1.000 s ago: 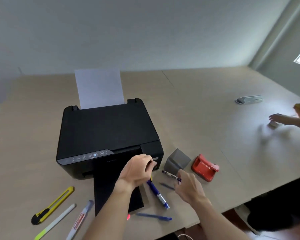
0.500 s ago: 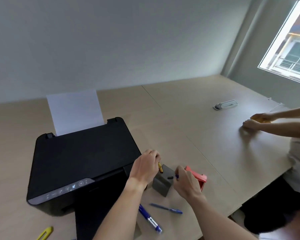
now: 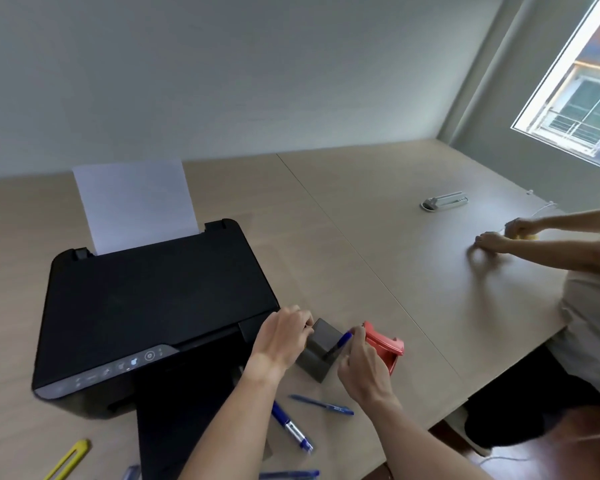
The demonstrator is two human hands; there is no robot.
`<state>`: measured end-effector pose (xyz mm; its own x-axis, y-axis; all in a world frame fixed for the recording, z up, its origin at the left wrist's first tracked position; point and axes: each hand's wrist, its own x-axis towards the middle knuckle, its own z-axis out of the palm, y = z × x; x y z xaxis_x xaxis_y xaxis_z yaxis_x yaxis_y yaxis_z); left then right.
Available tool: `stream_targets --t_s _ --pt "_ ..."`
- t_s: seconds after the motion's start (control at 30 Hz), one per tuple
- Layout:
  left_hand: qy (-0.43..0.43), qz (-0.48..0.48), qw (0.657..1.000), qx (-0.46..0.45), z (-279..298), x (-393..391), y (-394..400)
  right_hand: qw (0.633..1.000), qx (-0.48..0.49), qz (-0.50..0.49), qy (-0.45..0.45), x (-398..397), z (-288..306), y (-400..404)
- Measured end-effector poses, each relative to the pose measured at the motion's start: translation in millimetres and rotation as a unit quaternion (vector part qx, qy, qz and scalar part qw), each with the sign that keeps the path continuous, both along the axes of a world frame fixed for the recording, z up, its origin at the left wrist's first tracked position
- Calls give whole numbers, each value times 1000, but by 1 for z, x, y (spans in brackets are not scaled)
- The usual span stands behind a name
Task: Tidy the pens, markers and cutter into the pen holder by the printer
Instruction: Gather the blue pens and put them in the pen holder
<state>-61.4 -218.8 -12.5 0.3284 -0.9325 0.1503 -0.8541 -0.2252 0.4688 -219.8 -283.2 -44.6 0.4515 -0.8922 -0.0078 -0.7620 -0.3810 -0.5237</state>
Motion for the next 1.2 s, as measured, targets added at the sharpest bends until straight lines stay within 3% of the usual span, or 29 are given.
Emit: stream_targets --t_s 0.27,0.5,0.6,0.97,1.1,1.2 --pt "64 10 997 -47 -9 -2 40 999 31 -22 -9 -6 -22 11" --pt "90 8 995 46 -50 -33 90 973 96 64 198 -23 -64 40" --pt "55 -4 992 110 -72 -45 100 967 86 55 234 -38 -79 59" --pt "-70 -73 948 302 -95 -54 100 965 79 24 249 -58 -86 74" --pt "-105 -114 947 282 -100 -60 100 974 66 13 214 -59 -86 79" --pt "-79 -134 962 225 -94 -56 97 990 58 14 126 -63 -76 74"
